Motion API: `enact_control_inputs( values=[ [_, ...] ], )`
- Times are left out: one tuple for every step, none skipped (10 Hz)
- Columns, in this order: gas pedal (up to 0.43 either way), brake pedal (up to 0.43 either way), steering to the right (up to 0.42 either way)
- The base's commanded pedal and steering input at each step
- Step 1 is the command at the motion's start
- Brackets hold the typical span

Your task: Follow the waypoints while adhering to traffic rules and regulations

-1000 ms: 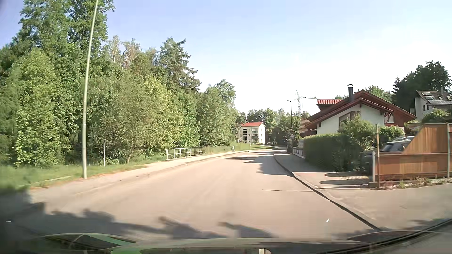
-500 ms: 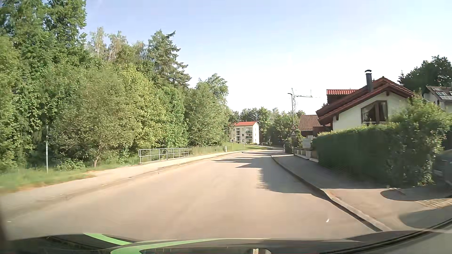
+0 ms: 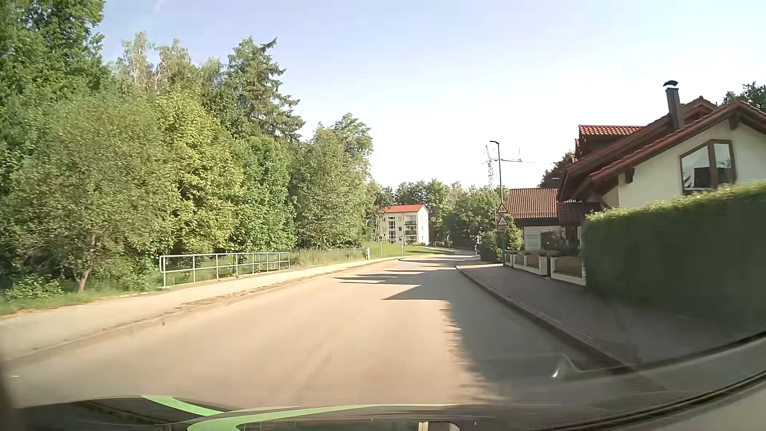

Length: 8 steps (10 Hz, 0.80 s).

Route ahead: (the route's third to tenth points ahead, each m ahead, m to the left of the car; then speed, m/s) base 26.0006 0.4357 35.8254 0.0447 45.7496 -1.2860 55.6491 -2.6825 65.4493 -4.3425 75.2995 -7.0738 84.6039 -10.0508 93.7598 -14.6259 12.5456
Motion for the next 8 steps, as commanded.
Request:
enact_control_inputs(
  values=[
    [0.059, 0.000, 0.018],
    [0.059, 0.000, 0.018],
    [0.059, 0.000, 0.019],
    [0.059, 0.000, 0.018],
    [0.059, 0.000, 0.017],
    [0.059, 0.000, 0.016],
    [0.059, 0.000, 0.015],
    [0.059, 0.000, 0.015]
  ],
)
